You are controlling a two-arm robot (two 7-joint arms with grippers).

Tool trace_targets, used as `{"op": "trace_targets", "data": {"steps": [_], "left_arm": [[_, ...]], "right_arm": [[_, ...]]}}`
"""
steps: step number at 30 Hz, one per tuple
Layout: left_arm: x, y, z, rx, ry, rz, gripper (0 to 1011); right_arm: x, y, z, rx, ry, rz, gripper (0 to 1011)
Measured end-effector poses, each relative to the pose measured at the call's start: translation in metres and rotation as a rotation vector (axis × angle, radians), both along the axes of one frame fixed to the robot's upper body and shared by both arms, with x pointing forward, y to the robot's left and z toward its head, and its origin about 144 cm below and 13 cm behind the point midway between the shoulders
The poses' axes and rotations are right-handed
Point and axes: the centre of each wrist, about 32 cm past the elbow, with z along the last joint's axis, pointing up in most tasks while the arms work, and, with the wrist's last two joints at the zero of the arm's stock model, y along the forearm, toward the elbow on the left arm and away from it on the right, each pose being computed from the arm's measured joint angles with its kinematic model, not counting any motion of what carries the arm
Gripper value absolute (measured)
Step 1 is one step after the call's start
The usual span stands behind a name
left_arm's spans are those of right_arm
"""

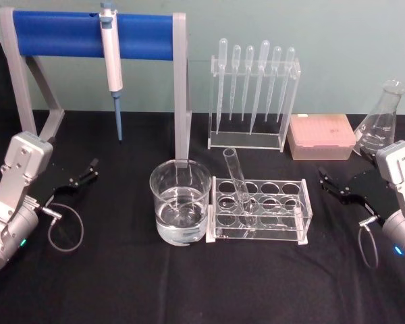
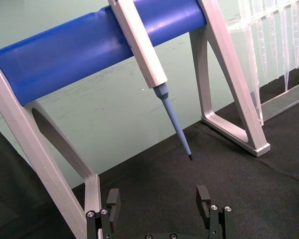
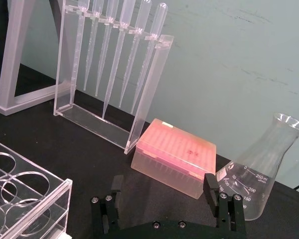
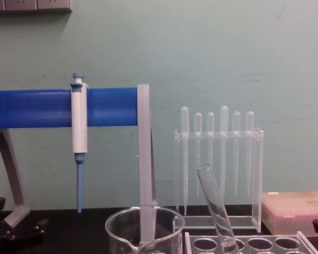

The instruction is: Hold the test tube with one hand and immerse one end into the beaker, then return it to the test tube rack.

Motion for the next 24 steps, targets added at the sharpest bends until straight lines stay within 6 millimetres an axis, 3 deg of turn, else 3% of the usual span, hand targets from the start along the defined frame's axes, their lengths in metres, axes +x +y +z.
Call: {"op": "trace_targets", "data": {"steps": [24], "left_arm": [[0.0,0.0,0.0,0.0,0.0,0.0,1000]], "right_arm": [[0.0,0.0,0.0,0.0,0.0,0.0,1002]]}}
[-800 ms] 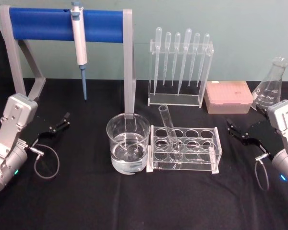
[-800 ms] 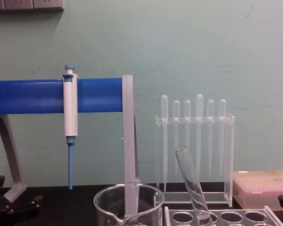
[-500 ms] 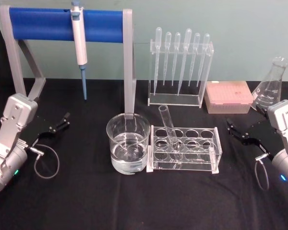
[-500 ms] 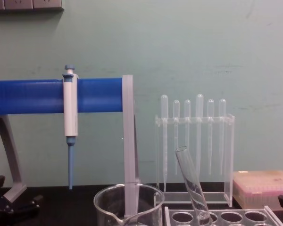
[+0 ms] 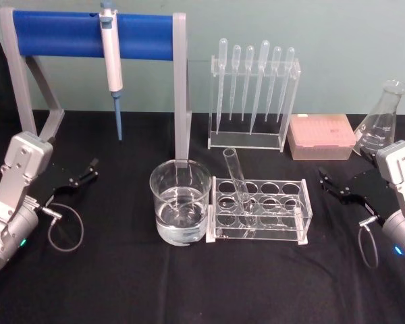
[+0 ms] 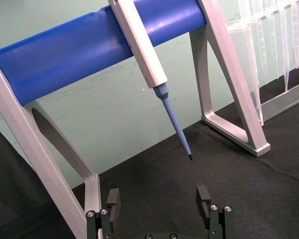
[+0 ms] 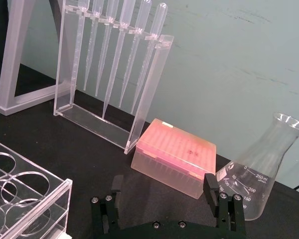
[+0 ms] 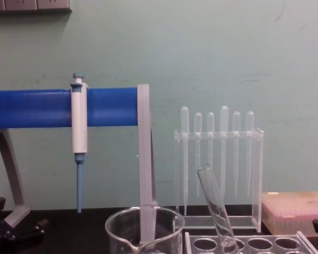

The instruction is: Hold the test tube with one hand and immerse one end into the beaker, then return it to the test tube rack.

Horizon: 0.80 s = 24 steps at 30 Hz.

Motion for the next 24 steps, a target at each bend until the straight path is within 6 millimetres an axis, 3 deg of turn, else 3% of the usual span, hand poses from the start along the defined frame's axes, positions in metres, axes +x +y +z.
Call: {"op": "trace_targets", "data": {"steps": [11,19,24], "left_arm": [[0.0,0.0,0.0,0.0,0.0,0.0,1000],[0.0,0.0,0.0,0.0,0.0,0.0,1000],[0.0,0.0,0.0,0.0,0.0,0.0,1000]], "right_arm": [[0.0,0.0,0.002,0.003,-0.003,0.002,1003],[-0.003,-0.008,0.046,0.086,0.008,0.097,1003],[-0.009,-0.023,0.079,0.105,0.068,0.259,1003]]}}
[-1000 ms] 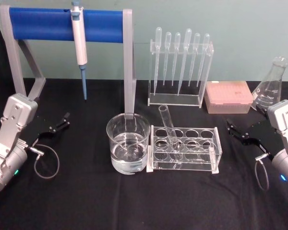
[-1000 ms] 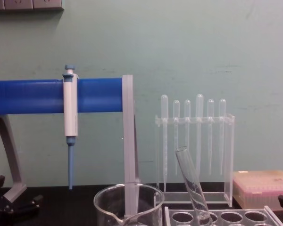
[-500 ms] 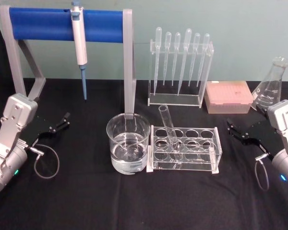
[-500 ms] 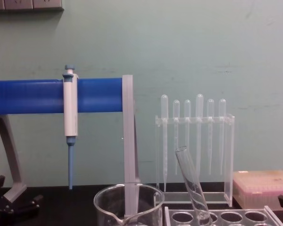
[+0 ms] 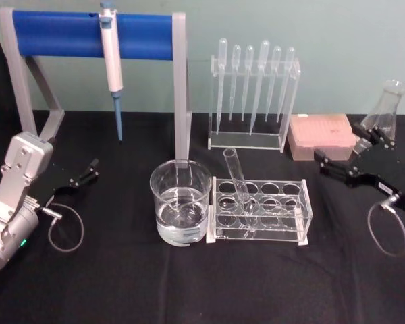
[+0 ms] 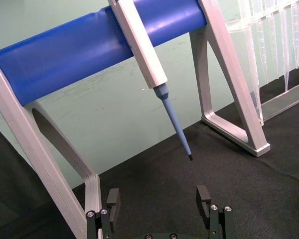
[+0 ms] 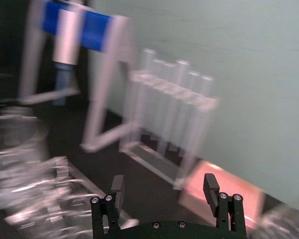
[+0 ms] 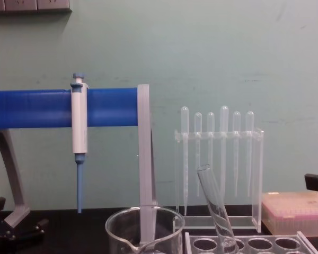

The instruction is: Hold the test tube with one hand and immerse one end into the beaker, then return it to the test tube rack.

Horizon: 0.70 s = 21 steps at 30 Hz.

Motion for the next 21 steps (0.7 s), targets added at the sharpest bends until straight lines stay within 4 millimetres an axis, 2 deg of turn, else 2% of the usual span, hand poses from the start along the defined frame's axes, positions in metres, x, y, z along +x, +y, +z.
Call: {"op": "trace_targets", "data": {"steps": [6,9,14,21], "left_arm": [[0.0,0.0,0.0,0.0,0.0,0.0,1000],[0.0,0.0,0.0,0.0,0.0,0.0,1000],[0.0,0.0,0.0,0.0,0.0,0.0,1000],[0.0,0.0,0.0,0.0,0.0,0.0,1000]], "right_arm": [[-0.002,-0.013,0.032,-0.028,0.097,0.235,1003],[0.001,-0.014,0.042,-0.048,0.132,0.305,1003],[0.012,-0.001,0.06,-0.099,0.213,0.402,1003],[0.029,0.029,0.077,-0.152,0.306,0.467,1003]]}}
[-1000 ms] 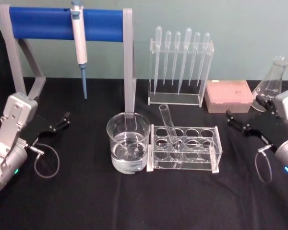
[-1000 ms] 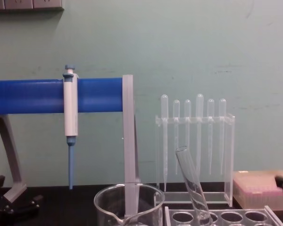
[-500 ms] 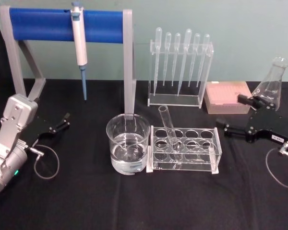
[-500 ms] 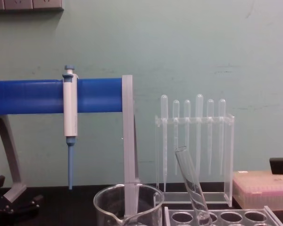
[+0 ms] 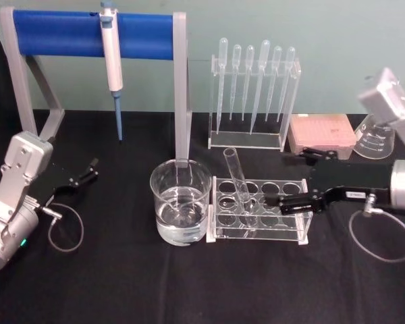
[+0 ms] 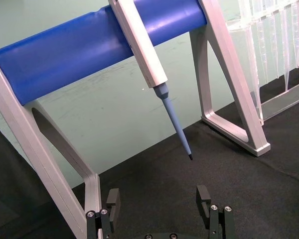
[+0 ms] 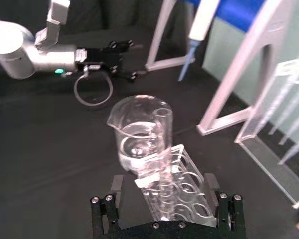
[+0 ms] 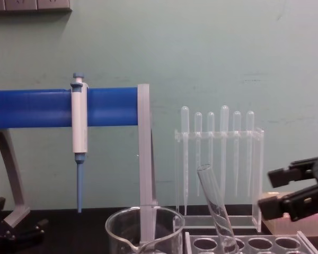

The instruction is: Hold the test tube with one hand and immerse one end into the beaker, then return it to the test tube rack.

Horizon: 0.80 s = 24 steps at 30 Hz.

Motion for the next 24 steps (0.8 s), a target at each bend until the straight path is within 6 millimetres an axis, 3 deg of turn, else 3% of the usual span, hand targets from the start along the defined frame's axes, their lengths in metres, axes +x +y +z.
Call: {"op": "trace_targets", "data": {"steps": [12,24], "left_arm": [[0.0,0.0,0.0,0.0,0.0,0.0,1000],[0.0,0.0,0.0,0.0,0.0,0.0,1000]], "right_arm": [[0.014,0.034,0.01,-0.075,0.005,0.044,1003],[0.024,0.053,0.008,-0.085,-0.016,0.038,1003]]}}
